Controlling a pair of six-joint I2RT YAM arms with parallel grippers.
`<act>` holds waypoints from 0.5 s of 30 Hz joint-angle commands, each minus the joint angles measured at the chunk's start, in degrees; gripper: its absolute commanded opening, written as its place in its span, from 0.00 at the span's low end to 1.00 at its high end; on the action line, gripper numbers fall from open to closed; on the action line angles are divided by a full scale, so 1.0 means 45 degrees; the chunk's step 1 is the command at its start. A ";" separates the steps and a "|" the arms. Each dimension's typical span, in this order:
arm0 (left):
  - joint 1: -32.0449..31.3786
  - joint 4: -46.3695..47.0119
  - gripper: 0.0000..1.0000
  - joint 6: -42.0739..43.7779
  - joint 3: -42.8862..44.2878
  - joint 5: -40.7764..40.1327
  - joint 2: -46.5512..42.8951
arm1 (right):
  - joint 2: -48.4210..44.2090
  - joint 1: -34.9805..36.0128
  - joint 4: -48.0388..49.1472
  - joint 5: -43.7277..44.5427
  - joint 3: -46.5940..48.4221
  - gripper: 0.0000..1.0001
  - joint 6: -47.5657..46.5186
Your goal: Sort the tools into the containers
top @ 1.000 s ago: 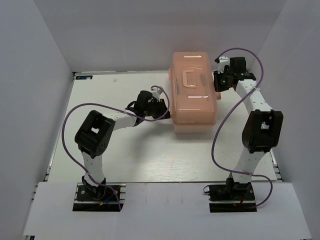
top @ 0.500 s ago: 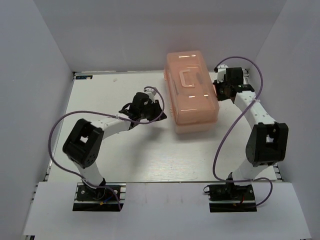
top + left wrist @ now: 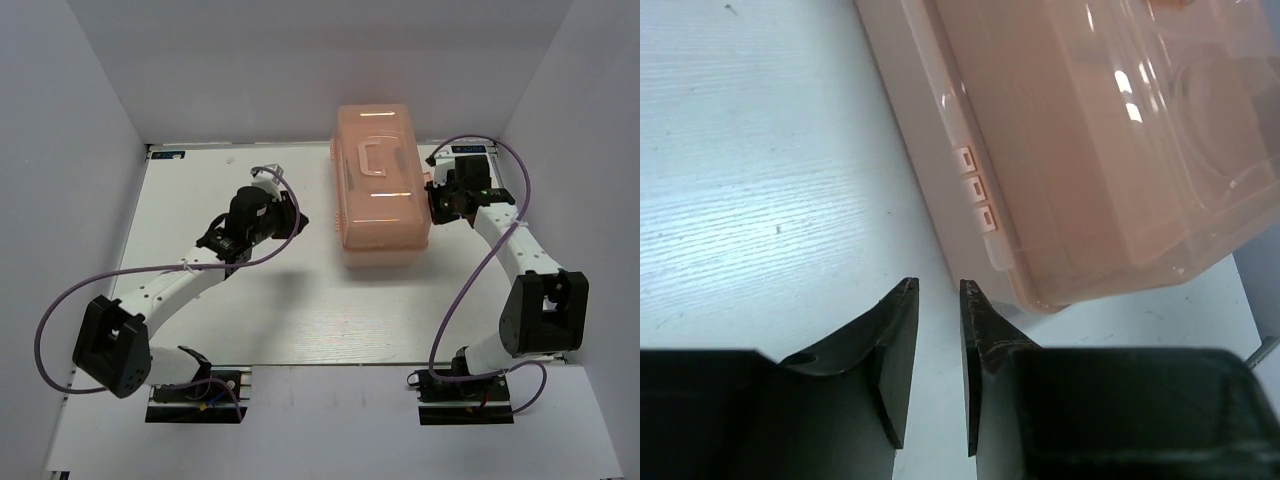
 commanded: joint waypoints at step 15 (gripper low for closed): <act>-0.0001 -0.4046 1.00 0.4653 -0.0483 -0.1868 -0.4339 | -0.6012 0.0025 -0.0669 0.0716 -0.3519 0.90 0.0773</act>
